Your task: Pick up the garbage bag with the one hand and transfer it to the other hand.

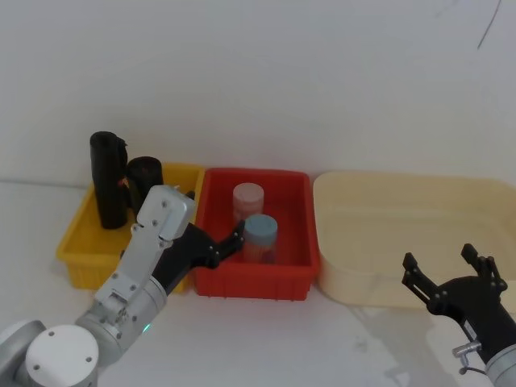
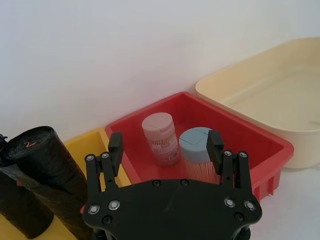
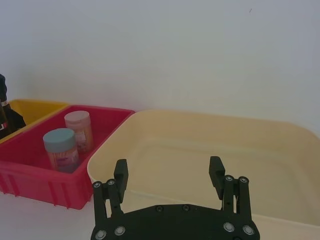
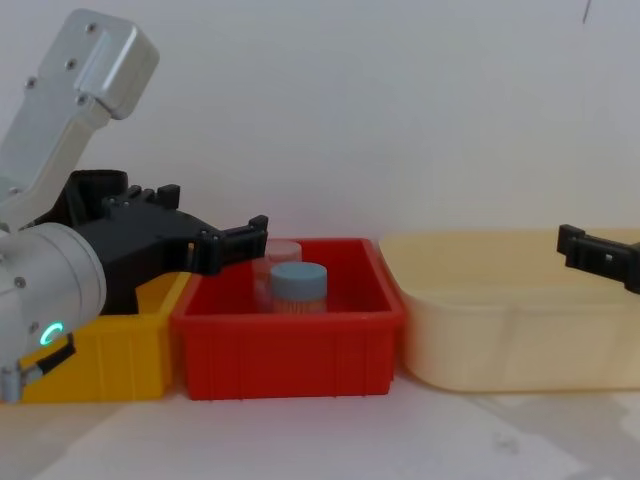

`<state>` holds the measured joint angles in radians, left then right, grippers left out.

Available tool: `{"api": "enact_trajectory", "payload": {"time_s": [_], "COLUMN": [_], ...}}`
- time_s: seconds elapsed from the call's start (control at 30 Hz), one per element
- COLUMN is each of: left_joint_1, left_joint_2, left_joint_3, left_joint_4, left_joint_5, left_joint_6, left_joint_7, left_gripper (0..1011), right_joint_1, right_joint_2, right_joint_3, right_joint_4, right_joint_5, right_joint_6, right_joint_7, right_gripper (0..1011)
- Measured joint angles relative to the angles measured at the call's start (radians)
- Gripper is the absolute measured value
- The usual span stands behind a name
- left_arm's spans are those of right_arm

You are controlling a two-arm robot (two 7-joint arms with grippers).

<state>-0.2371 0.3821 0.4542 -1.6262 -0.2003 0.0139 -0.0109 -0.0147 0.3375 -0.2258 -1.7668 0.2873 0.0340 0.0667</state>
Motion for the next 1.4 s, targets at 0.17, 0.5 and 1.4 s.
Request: {"api": "enact_trajectory", "payload": {"time_s": [0.17,0.5,1.4], "left_joint_1": [0.000,0.000,-0.004], "left_joint_2": [0.000,0.000,0.000], "left_joint_3": [0.000,0.000,-0.002], "left_joint_4": [0.000,0.000,-0.001], "left_joint_5": [0.000,0.000,-0.001], "left_joint_6": [0.000,0.000,0.003], "left_joint_7": [0.000,0.000,-0.002], "left_gripper": [1002,1002,1001], "right_joint_1": [0.000,0.000,0.003], "right_joint_2": [0.000,0.000,-0.002], "right_joint_3": [0.000,0.000,0.000], "right_joint_4": [0.000,0.000,0.000], "right_joint_5": [0.000,0.000,0.000], "right_joint_6": [0.000,0.000,0.001], "right_joint_7": [0.000,0.000,0.001], "right_gripper": [1000,1000,1000]}}
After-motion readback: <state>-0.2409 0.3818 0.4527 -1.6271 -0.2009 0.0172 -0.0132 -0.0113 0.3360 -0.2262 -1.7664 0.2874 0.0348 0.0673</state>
